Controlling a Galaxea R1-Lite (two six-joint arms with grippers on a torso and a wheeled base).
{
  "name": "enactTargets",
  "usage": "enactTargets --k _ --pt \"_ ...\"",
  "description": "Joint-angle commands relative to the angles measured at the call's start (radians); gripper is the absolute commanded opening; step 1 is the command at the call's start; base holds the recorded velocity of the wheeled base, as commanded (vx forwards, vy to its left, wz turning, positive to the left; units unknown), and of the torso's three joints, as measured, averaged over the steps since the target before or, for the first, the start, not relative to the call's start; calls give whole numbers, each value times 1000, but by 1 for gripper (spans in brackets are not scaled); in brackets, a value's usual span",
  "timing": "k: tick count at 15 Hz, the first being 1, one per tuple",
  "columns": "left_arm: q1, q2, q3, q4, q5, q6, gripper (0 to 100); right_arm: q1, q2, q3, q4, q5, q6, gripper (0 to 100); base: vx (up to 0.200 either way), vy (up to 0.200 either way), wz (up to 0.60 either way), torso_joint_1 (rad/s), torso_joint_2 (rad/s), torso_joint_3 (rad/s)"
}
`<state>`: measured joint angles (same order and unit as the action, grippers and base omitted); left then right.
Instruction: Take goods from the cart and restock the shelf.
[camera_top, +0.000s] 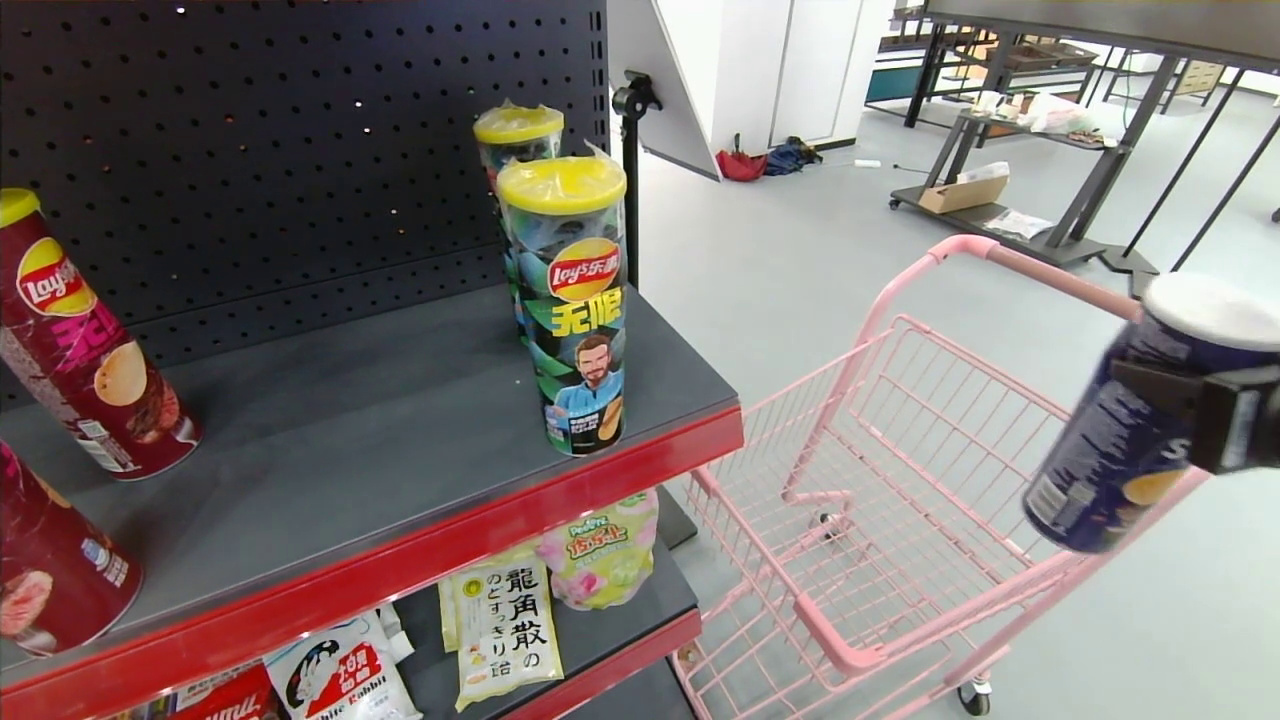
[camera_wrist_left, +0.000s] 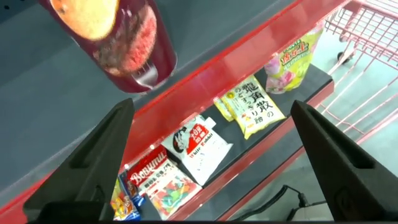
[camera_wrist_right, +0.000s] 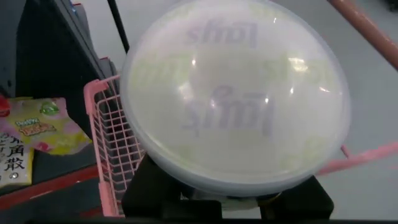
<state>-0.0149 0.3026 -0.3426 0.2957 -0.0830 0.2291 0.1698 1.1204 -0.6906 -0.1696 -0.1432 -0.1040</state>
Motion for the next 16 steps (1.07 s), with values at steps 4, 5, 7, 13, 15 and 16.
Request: enactTargets --k 4,5,7,13,15,16 --pt "0 -69 33 -1 3 -2 100 -128 -406 184 167 -13 -43 0 0 0 0 0 0 0" --pt "0 -66 33 -3 2 -1 100 -133 -421 200 167 -16 -43 0 0 0 0 0 0 0" --pt "0 -65 33 -4 2 -1 100 -136 -421 209 167 -18 -43 0 0 0 0 110 -293 -171" --pt "0 -68 36 -6 3 -1 100 -136 -416 209 167 -15 -45 0 0 0 0 178 -455 -268" --pt "0 -66 36 -7 3 -2 100 -136 -416 209 167 -13 -45 0 0 0 0 161 -378 -232" --pt "0 -68 36 -7 5 -2 100 -136 -418 211 167 -13 -45 0 0 0 0 154 -373 -222"
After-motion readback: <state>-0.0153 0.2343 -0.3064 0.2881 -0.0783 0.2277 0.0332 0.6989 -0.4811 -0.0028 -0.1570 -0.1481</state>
